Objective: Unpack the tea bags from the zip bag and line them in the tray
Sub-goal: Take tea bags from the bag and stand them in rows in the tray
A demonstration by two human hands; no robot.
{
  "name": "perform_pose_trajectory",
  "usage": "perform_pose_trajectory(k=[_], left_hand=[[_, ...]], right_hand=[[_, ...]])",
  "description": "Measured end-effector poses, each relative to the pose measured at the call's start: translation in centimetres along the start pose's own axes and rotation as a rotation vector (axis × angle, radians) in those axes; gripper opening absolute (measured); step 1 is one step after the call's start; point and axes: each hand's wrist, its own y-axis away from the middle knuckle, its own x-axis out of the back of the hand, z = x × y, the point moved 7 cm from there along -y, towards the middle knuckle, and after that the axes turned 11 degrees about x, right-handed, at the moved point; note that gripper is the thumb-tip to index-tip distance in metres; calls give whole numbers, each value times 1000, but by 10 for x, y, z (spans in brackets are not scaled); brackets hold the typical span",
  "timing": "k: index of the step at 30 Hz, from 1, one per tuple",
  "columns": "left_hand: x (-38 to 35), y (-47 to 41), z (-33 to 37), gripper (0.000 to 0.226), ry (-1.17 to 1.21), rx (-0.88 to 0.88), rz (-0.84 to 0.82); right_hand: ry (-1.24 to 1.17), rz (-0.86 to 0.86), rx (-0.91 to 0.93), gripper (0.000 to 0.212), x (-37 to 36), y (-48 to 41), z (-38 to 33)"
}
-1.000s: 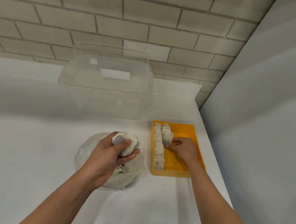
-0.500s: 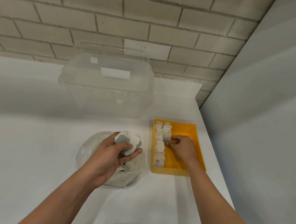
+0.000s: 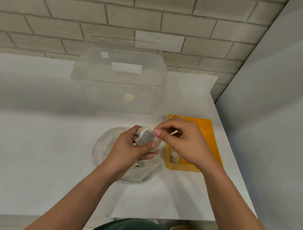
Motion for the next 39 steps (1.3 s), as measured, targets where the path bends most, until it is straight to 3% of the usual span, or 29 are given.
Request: perform_pose_trajectory(k=[4, 10, 15, 20, 28, 35, 39], left_hand=[[0, 1, 3, 29, -78, -37, 17], [3, -1, -3, 23, 21, -20, 1], [4, -4, 0, 19, 94, -29, -48], [8, -6, 8, 16, 50, -90, -17], [4, -10, 4, 22, 238, 19, -93], [5, -10, -2, 20, 148, 17, -61], [5, -10, -3, 21, 10, -10, -17]], right_hand=[[107, -101, -50, 29, -16, 0, 7], [26, 13, -138, 15, -15, 1, 20], [-176, 148, -187, 16, -10, 8, 24], [-227, 130, -246, 22, -12, 19, 34], [-440, 334, -279, 15, 11, 29, 44], [-258, 536, -348, 17, 58, 40, 97], [-40, 483, -462, 14, 70, 44, 152]])
